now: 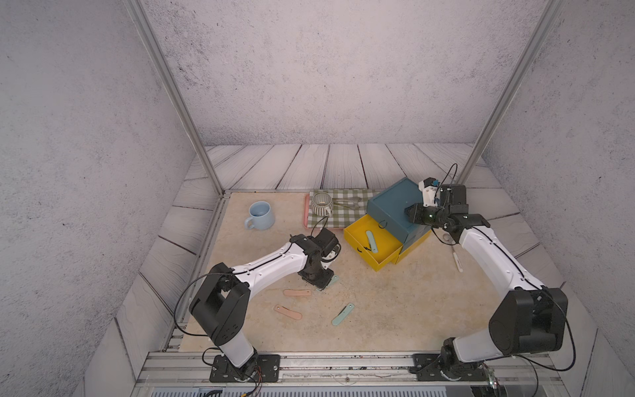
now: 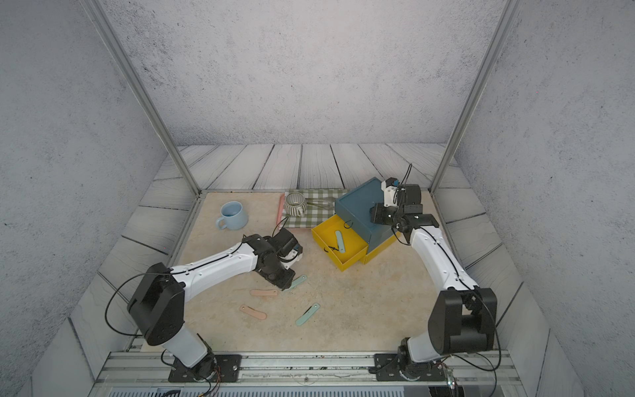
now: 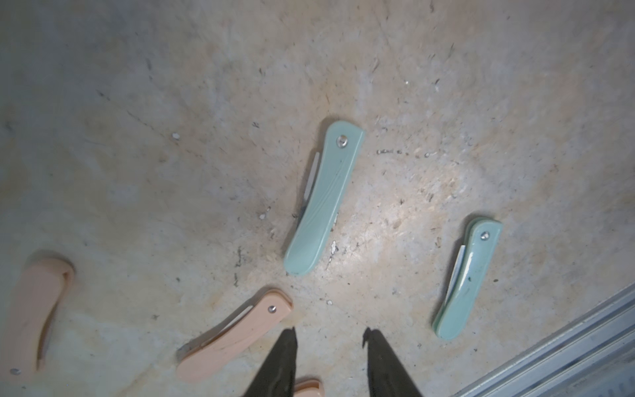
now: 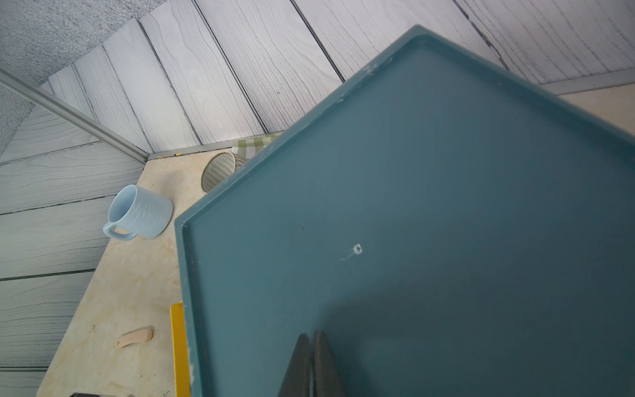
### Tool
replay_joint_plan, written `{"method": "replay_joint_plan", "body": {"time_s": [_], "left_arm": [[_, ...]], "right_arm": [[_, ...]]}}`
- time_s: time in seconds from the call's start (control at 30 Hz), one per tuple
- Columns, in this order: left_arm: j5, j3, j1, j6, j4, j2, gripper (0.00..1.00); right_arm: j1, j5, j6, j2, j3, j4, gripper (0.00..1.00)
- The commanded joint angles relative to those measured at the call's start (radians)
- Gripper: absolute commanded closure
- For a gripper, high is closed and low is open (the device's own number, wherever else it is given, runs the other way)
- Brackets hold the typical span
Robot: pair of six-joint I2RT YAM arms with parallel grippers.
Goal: Place the fruit knives into the drawer by color
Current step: Pick up the fruit knife from the center of the board.
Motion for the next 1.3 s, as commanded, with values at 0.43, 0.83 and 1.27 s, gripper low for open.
{"method": "replay_joint_plan", "body": {"time_s": [0.43,0.83,1.27], "left_arm": [[-0.029,0.025,-0.005,0.017,0.113,0.178,0.55],[-0.057,0.06,-0.005,0.011,0.115,0.197,0.52],[-0.032,0.107,-0.006,0.029,0.127,0.253,0.51]], "right_arm": [[0.004,0.082,-0.004,0.103,-0.113,-0.378,0.91],[0.003,0.082,-0.005,0.104,-0.113,-0.38,0.91],[0.004,0.083,-0.006,0.104,-0.113,-0.378,0.91]]}}
